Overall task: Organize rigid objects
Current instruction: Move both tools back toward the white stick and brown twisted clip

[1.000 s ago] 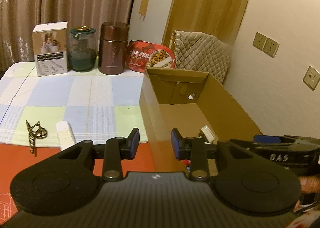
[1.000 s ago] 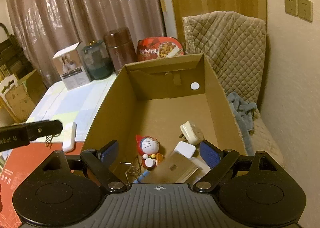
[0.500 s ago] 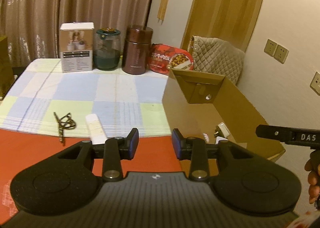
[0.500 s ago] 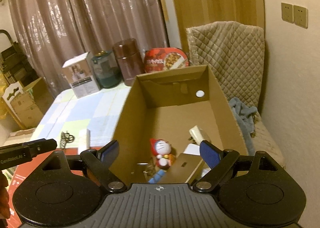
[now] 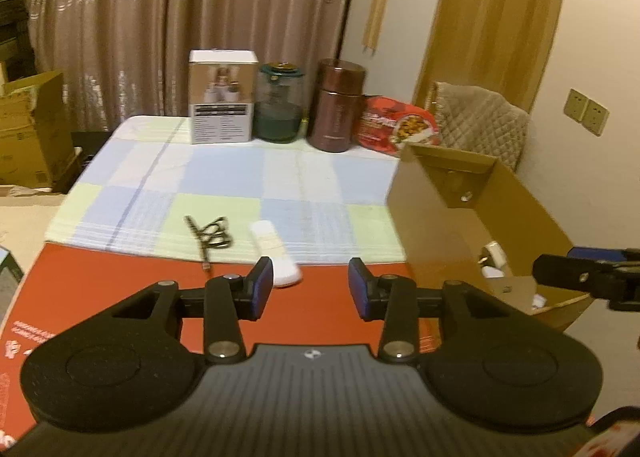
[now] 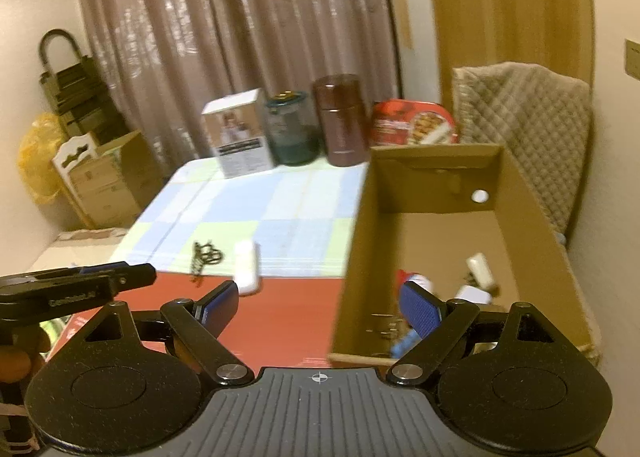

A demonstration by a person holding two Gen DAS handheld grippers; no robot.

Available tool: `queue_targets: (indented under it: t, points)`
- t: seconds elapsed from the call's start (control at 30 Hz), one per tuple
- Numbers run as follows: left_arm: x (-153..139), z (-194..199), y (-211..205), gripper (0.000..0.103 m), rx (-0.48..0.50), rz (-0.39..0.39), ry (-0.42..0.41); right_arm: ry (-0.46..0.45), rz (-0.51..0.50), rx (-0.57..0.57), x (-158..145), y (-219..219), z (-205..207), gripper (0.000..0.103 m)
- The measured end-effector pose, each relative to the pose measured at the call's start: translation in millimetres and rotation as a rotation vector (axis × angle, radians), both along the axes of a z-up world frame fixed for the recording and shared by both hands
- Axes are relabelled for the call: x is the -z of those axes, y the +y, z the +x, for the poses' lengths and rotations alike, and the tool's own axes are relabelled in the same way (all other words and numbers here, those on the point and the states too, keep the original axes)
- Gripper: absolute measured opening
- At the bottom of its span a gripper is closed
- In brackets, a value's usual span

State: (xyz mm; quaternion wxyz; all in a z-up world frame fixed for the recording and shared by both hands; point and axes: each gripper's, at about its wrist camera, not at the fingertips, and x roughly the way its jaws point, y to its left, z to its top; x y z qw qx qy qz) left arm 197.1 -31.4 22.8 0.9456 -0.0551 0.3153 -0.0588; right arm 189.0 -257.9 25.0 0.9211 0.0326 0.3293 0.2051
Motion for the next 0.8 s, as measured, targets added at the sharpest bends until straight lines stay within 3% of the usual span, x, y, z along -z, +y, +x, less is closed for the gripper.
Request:
queue_targets:
  t: [0.37, 0.47, 0.8]
  points:
    - [22, -1, 62, 0.043, -0.092, 0.058, 0.031, -0.028, -0.017, -0.113, 17, 61, 4, 0.085]
    - [31, 5, 75, 0.047, -0.103, 0.068, 0.039, -0.031, -0.033, -0.143, 30, 80, 11, 0.085]
    - [71, 43, 104, 0.048, -0.059, 0.095, 0.058, 0.006, -0.098, -0.200, 92, 131, 49, 0.085]
